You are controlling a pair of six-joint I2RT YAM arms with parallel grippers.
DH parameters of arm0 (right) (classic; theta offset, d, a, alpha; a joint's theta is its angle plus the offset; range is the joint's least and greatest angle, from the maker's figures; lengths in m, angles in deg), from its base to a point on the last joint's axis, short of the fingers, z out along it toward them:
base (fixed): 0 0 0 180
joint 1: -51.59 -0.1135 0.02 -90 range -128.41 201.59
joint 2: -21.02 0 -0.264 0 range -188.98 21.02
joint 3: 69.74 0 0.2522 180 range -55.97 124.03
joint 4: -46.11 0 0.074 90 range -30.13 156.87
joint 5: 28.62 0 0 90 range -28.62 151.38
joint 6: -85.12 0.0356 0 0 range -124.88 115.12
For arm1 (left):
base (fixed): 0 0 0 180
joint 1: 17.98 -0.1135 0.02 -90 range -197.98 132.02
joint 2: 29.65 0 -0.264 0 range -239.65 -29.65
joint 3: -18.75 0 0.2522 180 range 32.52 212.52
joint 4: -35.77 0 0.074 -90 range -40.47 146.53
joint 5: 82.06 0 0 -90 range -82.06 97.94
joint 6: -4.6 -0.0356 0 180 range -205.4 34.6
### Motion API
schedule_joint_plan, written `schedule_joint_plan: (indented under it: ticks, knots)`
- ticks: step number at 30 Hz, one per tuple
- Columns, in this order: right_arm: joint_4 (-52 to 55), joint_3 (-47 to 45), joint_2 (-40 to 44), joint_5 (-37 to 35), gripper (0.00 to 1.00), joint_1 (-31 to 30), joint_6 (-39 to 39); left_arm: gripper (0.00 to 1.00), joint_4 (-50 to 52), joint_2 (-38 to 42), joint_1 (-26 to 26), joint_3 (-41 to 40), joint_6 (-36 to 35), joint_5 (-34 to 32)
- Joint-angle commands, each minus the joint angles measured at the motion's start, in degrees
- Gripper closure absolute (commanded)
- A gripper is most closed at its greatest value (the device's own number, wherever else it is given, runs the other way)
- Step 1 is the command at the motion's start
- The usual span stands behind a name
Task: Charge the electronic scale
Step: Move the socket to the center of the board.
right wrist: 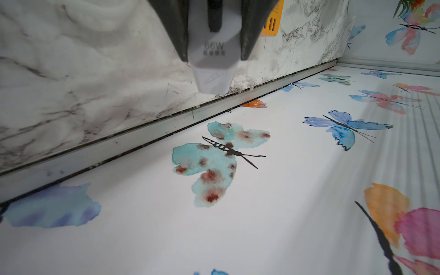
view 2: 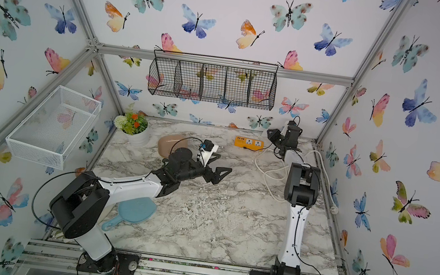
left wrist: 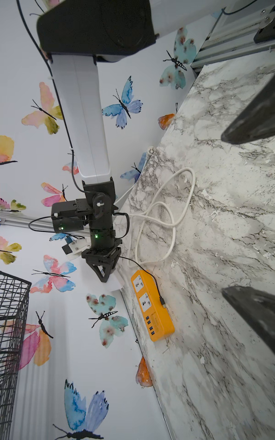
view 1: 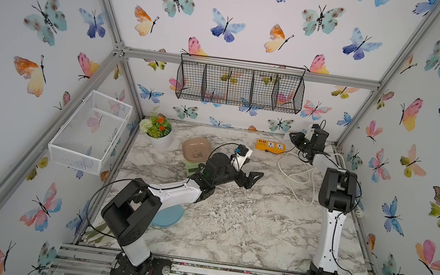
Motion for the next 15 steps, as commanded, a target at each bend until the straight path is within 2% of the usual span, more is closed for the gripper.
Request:
schedule_joint_plan:
  ticks: [1, 9, 15]
  knots:
    - [2.27, 2.18, -1.94, 0.89, 0.98, -0.81, -1.62, 0.08, -0.84, 0.02, 0.03, 0.69, 0.33, 1.86]
    - [2.25, -0.05, -1.93, 2.46, 0.98, -1.66, -3.79, 0.08, -1.33, -0.79, 0.04, 0.49, 0.41, 4.05]
    - [-0.57, -8.78, 2.97, 3.74, 0.98, -2.26, -4.46, 0.08, -1.74, -0.69, 0.04, -0.03, 0.24, 4.19]
